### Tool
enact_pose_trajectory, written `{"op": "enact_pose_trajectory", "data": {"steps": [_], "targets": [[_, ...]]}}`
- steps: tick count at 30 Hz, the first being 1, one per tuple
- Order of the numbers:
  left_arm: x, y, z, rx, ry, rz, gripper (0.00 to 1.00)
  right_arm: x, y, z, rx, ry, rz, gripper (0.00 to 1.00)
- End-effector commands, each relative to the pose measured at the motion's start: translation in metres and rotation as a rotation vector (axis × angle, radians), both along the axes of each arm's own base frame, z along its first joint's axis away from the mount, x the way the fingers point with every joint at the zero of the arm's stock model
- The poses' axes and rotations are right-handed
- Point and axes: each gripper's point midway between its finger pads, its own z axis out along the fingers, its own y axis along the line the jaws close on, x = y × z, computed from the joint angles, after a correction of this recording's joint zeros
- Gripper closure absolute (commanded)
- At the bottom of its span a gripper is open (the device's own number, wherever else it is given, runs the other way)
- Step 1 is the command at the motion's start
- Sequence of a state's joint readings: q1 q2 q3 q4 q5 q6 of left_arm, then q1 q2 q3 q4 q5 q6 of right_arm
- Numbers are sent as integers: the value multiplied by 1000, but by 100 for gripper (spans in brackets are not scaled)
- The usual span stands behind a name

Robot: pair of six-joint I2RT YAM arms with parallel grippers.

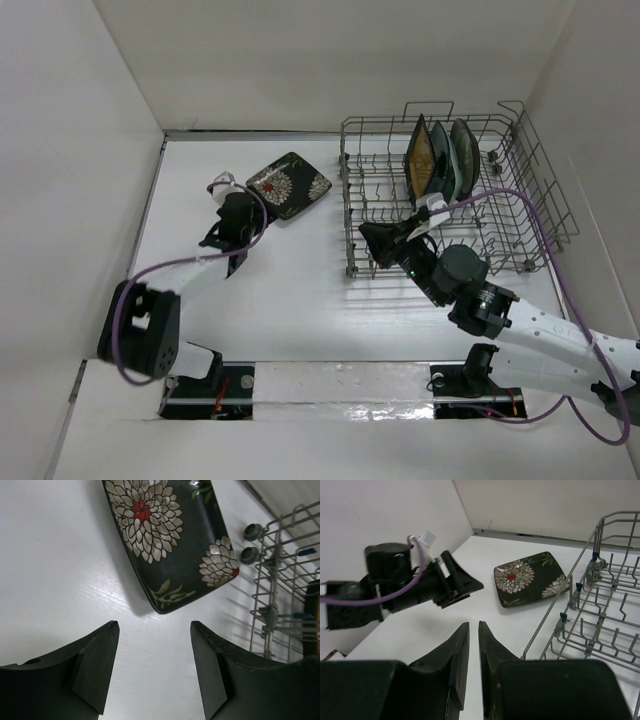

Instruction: Load the plates into the dish rack

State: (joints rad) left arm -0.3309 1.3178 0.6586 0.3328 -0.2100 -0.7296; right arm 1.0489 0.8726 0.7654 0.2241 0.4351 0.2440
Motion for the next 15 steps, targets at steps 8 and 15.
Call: {"op": "enact_pose_trajectory", "data": {"steps": [8,15], "targets": [[84,-12,-31,34,71,28,46,10,-17,12,50,-25,-88,81],[92,-10,-60,-21,113,42,50,18,-22,10,75,-11,-67,81]]}}
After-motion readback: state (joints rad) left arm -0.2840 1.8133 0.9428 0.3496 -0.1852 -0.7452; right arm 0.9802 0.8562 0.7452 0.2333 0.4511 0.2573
